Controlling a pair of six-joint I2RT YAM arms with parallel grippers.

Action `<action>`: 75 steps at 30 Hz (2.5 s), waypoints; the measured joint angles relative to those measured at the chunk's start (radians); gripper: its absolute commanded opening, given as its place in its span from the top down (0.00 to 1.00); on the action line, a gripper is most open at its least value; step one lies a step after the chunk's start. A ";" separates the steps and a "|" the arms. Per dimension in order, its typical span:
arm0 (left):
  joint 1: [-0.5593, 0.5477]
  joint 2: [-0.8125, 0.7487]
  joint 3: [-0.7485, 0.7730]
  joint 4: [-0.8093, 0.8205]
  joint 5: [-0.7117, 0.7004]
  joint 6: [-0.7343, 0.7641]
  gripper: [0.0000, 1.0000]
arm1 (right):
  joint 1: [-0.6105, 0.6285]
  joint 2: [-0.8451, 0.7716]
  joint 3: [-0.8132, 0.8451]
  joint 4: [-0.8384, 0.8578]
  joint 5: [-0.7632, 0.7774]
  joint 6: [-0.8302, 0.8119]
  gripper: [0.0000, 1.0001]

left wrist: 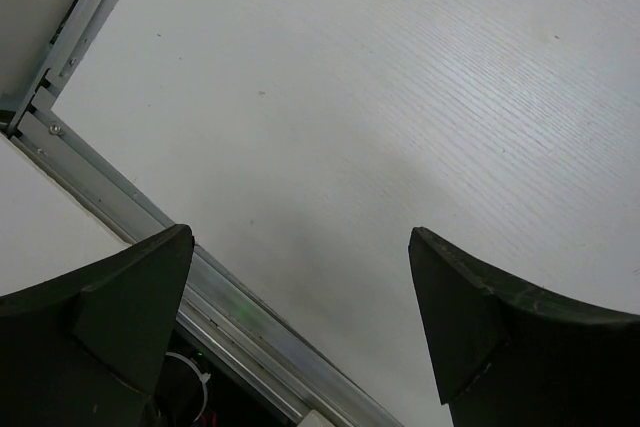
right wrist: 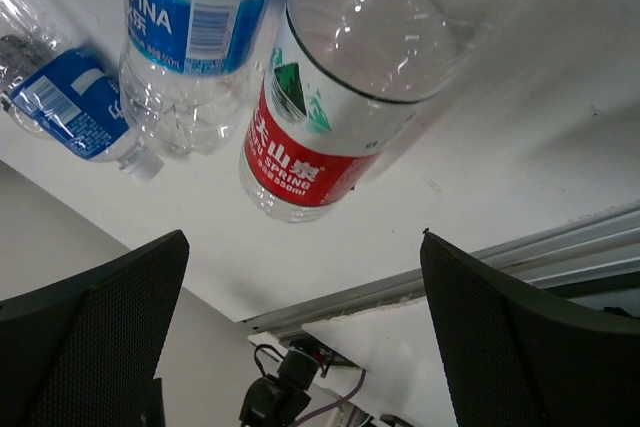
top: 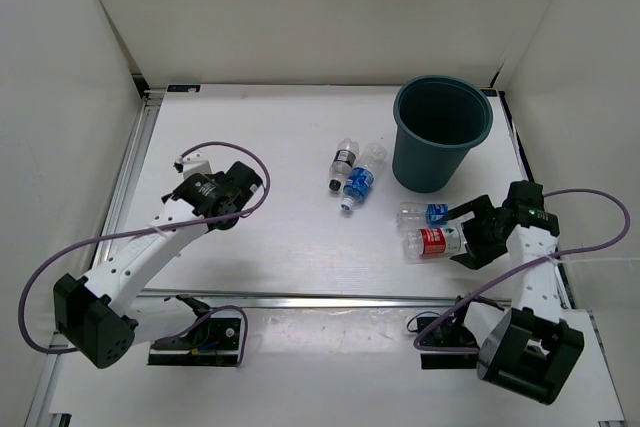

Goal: Put the plastic bottles in the bin

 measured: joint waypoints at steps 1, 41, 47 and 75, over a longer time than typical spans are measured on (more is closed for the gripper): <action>0.000 -0.009 -0.006 0.000 0.003 0.000 0.00 | -0.003 0.011 -0.006 0.016 -0.004 0.006 0.00; 0.000 0.008 -0.048 -0.018 0.034 -0.013 0.00 | -0.045 0.088 0.734 -0.008 -0.051 0.076 0.63; 0.000 0.016 -0.037 -0.010 0.040 0.014 0.00 | 0.016 0.466 1.265 0.055 -0.107 0.040 0.60; -0.013 0.193 0.054 -0.010 0.056 0.000 0.00 | 0.003 0.396 1.107 0.009 0.248 -0.114 0.00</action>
